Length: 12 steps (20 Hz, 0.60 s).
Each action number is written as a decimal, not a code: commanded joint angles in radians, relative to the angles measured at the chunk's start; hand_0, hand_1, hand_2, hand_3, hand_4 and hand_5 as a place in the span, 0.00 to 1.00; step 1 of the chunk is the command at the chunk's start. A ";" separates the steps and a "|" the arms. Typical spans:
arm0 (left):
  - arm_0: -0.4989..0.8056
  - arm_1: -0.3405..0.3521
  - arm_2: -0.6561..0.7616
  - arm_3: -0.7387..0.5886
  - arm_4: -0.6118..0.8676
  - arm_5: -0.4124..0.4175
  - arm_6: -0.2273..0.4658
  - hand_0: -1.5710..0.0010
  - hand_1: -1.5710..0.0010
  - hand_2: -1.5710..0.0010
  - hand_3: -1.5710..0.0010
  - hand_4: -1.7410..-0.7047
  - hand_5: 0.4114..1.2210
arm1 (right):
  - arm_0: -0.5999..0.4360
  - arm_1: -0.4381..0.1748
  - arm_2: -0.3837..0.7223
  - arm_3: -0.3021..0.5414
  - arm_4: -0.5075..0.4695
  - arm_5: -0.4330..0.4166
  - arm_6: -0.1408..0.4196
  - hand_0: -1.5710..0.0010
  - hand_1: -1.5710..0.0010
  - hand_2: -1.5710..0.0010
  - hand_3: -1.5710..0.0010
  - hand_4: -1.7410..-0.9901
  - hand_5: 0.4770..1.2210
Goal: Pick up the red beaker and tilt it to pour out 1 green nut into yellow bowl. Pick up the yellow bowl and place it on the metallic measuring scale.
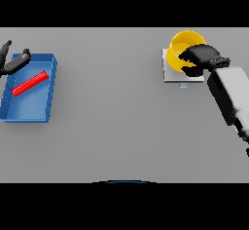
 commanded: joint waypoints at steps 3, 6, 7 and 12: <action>0.001 -0.010 0.004 0.012 0.002 0.010 -0.010 1.00 1.00 1.00 1.00 0.87 0.44 | -0.005 -0.004 -0.020 0.014 -0.023 0.029 0.001 0.61 0.65 0.70 0.75 0.33 0.56; 0.002 -0.002 0.001 0.013 -0.003 0.003 -0.020 1.00 1.00 1.00 1.00 0.88 0.42 | 0.001 -0.001 -0.012 0.006 -0.021 0.042 0.001 0.80 0.81 0.85 0.87 0.37 0.48; 0.008 -0.005 0.000 0.008 -0.003 0.006 -0.018 1.00 1.00 1.00 1.00 0.88 0.42 | 0.000 -0.002 -0.003 0.006 -0.013 0.041 -0.005 0.84 0.84 0.88 0.89 0.39 0.47; -0.008 -0.010 -0.007 0.007 -0.005 0.005 -0.004 1.00 1.00 1.00 1.00 0.88 0.43 | 0.001 -0.010 0.011 0.017 0.001 0.058 -0.004 0.95 0.95 0.96 0.97 0.46 0.42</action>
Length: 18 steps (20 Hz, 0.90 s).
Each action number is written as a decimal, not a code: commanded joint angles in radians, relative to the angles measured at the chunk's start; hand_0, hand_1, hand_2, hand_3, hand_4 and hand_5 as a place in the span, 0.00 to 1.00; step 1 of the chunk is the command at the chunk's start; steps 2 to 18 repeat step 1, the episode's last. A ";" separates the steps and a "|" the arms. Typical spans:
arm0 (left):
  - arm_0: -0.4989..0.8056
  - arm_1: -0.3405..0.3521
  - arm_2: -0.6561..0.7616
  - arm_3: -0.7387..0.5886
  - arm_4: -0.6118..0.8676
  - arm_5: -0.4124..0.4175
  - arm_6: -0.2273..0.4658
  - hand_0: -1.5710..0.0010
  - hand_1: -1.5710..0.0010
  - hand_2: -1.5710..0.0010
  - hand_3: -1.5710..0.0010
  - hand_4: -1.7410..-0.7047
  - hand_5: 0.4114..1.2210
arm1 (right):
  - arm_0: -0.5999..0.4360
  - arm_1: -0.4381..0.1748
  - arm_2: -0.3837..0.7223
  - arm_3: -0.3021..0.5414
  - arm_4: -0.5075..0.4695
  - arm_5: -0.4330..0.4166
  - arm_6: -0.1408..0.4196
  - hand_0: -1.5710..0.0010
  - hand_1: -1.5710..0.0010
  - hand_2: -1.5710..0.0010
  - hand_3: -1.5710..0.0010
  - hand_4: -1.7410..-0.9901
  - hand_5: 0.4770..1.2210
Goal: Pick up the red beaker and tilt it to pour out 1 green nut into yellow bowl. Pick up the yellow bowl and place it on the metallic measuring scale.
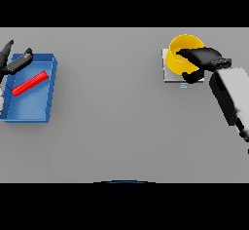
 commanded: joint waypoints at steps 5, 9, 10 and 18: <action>0.003 0.007 0.007 0.004 0.002 -0.001 -0.006 1.00 1.00 1.00 1.00 0.88 0.43 | -0.003 0.002 -0.001 -0.008 -0.003 0.010 0.012 0.96 0.96 0.97 0.97 0.47 0.41; 0.003 0.007 0.007 0.004 0.002 -0.001 -0.006 1.00 1.00 1.00 1.00 0.88 0.43 | -0.003 0.002 -0.001 -0.008 -0.003 0.010 0.012 0.96 0.96 0.97 0.97 0.47 0.41; 0.003 0.007 0.007 0.004 0.002 -0.001 -0.006 1.00 1.00 1.00 1.00 0.88 0.43 | -0.003 0.002 -0.001 -0.008 -0.003 0.010 0.012 0.96 0.96 0.97 0.97 0.47 0.41; 0.003 0.007 0.007 0.004 0.002 -0.001 -0.006 1.00 1.00 1.00 1.00 0.88 0.43 | -0.003 0.002 -0.001 -0.008 -0.003 0.010 0.012 0.96 0.96 0.97 0.97 0.47 0.41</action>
